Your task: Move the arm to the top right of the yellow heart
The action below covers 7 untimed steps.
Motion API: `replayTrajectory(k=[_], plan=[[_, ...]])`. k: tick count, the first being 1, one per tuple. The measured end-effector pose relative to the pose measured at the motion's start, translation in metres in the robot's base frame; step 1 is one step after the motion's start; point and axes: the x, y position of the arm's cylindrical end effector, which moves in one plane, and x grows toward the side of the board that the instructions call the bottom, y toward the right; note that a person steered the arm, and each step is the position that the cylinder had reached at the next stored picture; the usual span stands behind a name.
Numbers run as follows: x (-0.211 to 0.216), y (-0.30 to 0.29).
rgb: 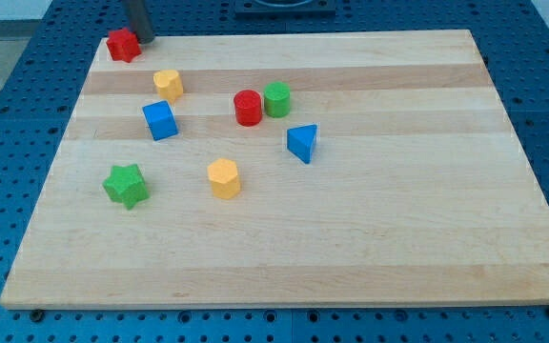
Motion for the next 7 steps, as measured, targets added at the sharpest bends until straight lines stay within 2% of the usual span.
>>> replayTrajectory(k=[1,5,7], plan=[[0.015,0.064],[0.043,0.065],[0.044,0.064]])
